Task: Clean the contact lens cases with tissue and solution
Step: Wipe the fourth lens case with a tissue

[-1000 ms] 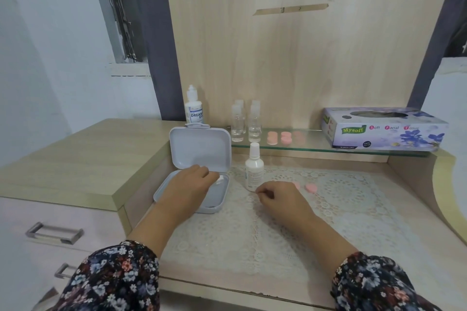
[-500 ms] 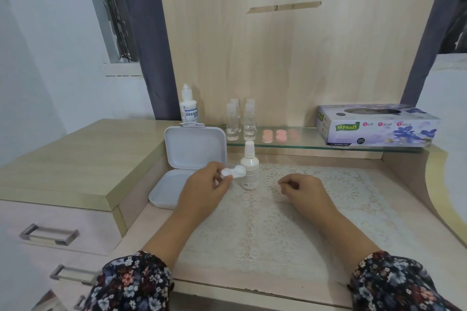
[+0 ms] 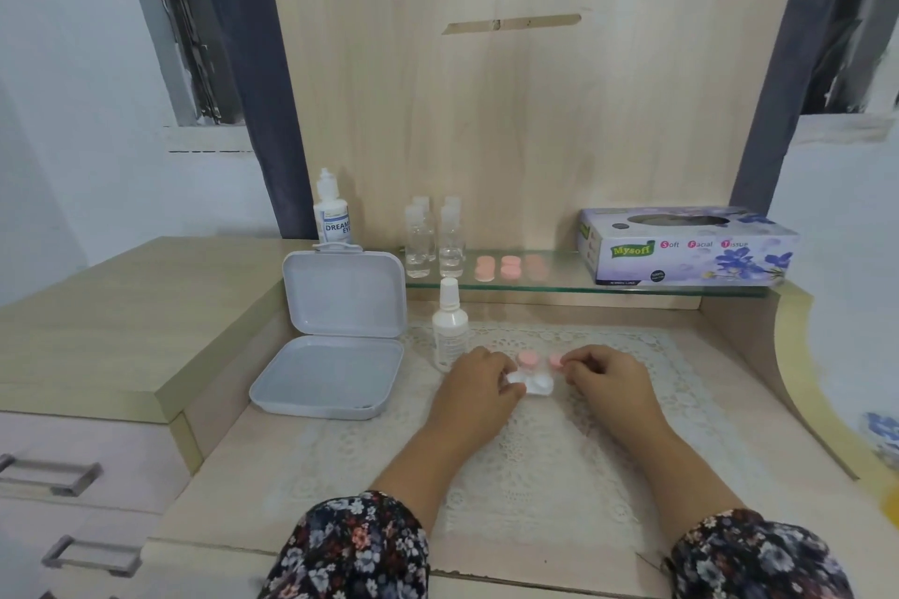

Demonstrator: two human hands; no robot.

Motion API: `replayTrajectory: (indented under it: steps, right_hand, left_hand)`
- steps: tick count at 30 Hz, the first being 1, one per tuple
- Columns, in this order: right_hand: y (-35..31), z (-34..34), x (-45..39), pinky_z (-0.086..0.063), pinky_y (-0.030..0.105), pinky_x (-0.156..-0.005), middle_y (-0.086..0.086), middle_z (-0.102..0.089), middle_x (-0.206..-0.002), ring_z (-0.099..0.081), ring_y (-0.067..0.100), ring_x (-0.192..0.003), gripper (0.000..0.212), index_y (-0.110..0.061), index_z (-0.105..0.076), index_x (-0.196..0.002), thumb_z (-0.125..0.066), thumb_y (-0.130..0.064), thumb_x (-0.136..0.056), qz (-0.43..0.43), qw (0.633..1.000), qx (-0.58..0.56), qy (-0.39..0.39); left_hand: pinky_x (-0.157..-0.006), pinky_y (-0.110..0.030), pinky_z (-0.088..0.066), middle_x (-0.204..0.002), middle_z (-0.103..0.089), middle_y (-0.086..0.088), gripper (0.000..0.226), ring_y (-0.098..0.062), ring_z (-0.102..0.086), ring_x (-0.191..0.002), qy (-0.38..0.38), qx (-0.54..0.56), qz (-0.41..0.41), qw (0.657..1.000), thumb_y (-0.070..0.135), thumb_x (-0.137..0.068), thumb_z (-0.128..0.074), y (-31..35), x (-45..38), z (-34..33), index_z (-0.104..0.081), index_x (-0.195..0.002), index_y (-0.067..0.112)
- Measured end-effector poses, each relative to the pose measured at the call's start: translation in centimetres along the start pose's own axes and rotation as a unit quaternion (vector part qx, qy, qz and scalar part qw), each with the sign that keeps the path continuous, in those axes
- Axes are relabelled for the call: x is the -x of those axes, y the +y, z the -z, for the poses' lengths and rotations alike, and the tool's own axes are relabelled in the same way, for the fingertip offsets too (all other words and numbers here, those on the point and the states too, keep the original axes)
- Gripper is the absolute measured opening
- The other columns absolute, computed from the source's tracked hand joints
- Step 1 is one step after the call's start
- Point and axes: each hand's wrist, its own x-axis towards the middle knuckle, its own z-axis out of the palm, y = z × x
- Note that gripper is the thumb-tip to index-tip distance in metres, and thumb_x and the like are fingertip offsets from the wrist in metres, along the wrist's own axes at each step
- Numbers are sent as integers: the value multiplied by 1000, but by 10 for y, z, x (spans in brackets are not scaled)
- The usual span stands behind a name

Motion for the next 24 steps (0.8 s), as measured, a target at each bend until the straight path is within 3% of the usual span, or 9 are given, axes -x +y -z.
replayTrajectory:
  steps: [15,19,24]
  right_hand:
    - [2,-2,-1,-41,17,-61,-6,-68,-81,-62,10,-78,19,-25,-70,-85,-58,-12,-91,9,1000,15,-15]
    - [1,-1,-1,-41,16,-61,-6,-69,-80,-63,10,-79,19,-25,-70,-86,-57,-12,-92,13,1000,9,-4]
    - [-13,9,-8,-40,11,-63,-10,-68,-81,-61,5,-79,18,-27,-68,-88,-58,-13,-92,59,997,4,53]
  left_hand:
    - [-90,-28,-43,-105,-50,7,30,-12,-49,-101,16,26,-5,1000,36,-93,-57,-3,3,-5,-61,-117,18]
    - [-82,-30,-45,-97,-54,4,15,-13,-49,-92,59,13,-52,997,25,-97,-51,-2,5,-3,-62,-99,14]
    - [-72,-28,-43,-82,-54,3,16,-13,-47,-80,115,7,-102,988,18,-96,-51,8,-6,10,-54,-81,14]
